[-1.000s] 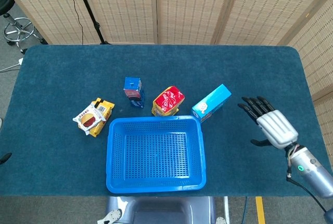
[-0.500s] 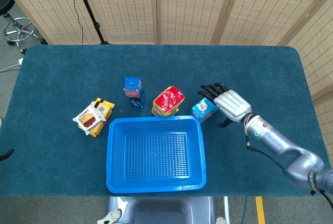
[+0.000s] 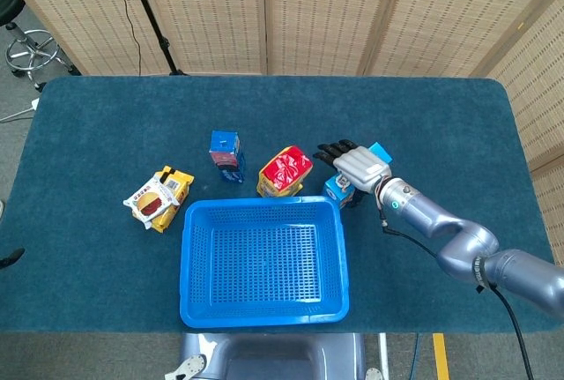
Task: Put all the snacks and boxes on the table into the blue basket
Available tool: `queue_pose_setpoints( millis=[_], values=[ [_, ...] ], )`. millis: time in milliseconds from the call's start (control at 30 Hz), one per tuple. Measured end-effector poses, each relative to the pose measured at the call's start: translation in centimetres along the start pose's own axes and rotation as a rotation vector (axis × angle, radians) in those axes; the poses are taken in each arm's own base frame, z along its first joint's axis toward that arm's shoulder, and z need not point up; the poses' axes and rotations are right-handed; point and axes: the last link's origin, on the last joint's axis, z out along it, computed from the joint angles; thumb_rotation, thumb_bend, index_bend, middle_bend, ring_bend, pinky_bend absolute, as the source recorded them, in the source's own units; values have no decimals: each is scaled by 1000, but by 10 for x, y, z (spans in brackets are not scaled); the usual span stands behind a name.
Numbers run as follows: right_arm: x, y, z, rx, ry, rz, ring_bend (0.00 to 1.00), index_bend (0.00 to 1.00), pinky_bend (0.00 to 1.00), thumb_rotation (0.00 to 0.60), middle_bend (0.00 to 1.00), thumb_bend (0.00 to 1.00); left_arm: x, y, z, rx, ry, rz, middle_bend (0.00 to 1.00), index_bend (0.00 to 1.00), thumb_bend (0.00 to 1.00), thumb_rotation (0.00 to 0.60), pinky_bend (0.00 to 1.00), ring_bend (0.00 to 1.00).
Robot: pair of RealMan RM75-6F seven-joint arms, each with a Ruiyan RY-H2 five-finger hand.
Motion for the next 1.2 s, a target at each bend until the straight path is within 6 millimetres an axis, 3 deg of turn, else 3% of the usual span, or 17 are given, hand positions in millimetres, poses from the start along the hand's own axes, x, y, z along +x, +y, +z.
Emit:
queue_pose_setpoints(
  millis=[100,167,233,333,467,700,1000,1200],
  values=[
    [-4,0,8,-4,5,9,1,94,38,600,25,0,-1,0,1,1,-2,1,0,0,50,600,0,0],
    [-6,1,12,-6,27,14,62,231,105,600,146,0,-1,0,2,3,-4,1,0,0,51,600,0,0],
    [-8,0,15,-2,53,29,209,416,201,600,346,0,-1,0,2,4,-5,2,0,0,51,600,0,0],
    [-12,0,16,5,88,63,339,592,321,600,497,0,-1,1,2,3,-5,2,0,0,51,600,0,0],
    [-11,5,11,9,119,83,398,611,401,600,552,0,-2,2,1,-3,-9,2,0,0,51,600,0,0],
    [4,13,-7,12,161,71,406,610,409,600,562,0,-2,4,-1,-19,-14,1,0,0,50,600,0,0],
    [41,13,-69,50,243,-7,406,609,409,600,568,0,-1,5,-3,-37,-18,-9,0,0,50,600,0,0],
    [58,-9,-117,130,309,-90,406,611,409,600,570,0,-1,7,-4,-47,-16,-11,0,0,50,600,0,0]
  ],
)
